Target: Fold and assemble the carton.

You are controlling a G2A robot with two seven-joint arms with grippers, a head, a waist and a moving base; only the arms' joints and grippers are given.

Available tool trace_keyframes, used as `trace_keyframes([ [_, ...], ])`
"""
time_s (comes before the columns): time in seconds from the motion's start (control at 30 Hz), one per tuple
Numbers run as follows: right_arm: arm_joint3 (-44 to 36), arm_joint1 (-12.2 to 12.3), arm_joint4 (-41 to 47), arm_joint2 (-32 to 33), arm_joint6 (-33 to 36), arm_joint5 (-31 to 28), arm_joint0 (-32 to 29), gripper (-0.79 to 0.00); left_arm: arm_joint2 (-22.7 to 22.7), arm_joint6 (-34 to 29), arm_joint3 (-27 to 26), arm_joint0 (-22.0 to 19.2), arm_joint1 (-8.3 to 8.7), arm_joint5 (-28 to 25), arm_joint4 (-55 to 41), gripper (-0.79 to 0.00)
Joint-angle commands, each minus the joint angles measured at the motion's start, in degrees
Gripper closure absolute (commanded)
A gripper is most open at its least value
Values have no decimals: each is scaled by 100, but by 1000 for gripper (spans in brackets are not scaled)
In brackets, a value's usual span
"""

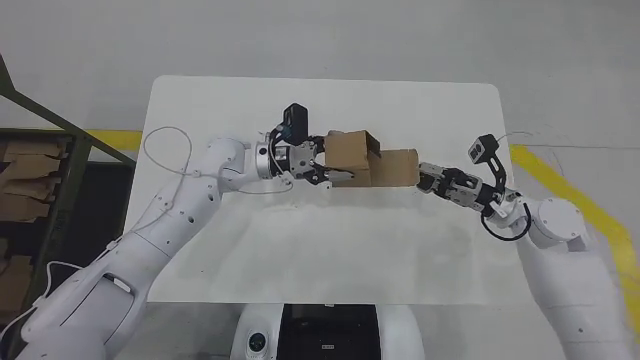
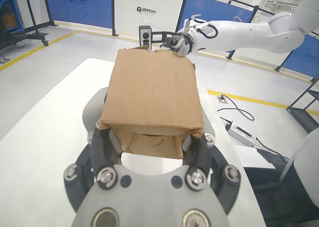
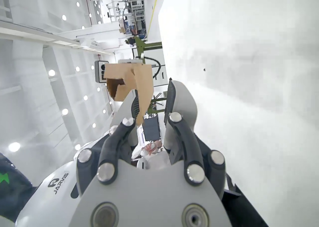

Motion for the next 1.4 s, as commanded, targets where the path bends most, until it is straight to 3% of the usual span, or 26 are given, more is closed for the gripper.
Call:
trace_keyframes([
  [0.0,106,-36,140,-197,79,-58,64,-215,0,16,-13,0,-10,0,0,-520],
  [0.6,373,-228,602,-1019,439,-386,836,-203,267,-236,86,-102,-86,0,149,-514],
  [1.37,-130,-122,-84,-896,415,-202,794,-203,163,-452,159,-55,-125,0,290,-529],
])
